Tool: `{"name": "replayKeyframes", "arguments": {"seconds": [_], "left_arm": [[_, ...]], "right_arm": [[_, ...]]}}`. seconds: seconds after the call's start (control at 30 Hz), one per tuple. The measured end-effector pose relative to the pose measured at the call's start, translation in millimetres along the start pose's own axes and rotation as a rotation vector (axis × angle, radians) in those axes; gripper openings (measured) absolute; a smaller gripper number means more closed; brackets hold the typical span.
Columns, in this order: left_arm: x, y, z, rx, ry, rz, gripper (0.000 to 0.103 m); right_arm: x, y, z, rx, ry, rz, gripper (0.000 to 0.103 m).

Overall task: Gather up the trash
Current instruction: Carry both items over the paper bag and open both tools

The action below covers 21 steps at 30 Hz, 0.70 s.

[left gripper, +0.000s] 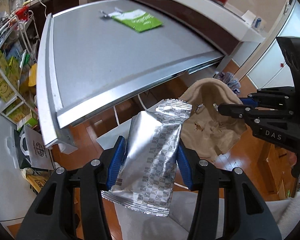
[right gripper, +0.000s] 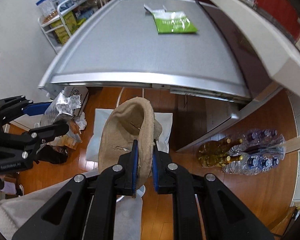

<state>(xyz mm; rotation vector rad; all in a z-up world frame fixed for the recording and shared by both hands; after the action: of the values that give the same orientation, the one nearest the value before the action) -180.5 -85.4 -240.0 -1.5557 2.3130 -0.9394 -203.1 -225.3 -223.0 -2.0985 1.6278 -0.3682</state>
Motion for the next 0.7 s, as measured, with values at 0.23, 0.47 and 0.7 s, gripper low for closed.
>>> {"name": "replayKeyframes", "arguments": {"seconds": [0.23, 0.47, 0.7], "left_arm": [[-8.8, 5.9, 24.9, -0.033, -0.030, -0.014, 0.051], [-14.1, 7.4, 36.6, -0.045, -0.045, -0.016, 0.051], [-12.0, 3.5, 41.1, -0.044, -0.048, -0.005, 0.058]], "right_arm": [[4.3, -4.1, 31.3, -0.044, -0.001, 0.045, 0.013], [5.1, -2.6, 46.7, -0.069, 0.011, 0.032, 0.013], [3.0, -4.0, 47.9, -0.073, 0.005, 0.031, 0.014]]}}
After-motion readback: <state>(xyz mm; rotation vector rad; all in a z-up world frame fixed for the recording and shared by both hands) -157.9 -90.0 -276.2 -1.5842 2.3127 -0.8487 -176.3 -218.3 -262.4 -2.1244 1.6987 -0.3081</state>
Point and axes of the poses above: each gripper's, at about its wrist camera, not at the fingertips, and z roughly the way its jaws point, x to its right, y to its underside, the point moved 3 cm from there along z, roughly the way its jaws point, and after that the axes turned 10 degrees about x, right-handed, at the moved point
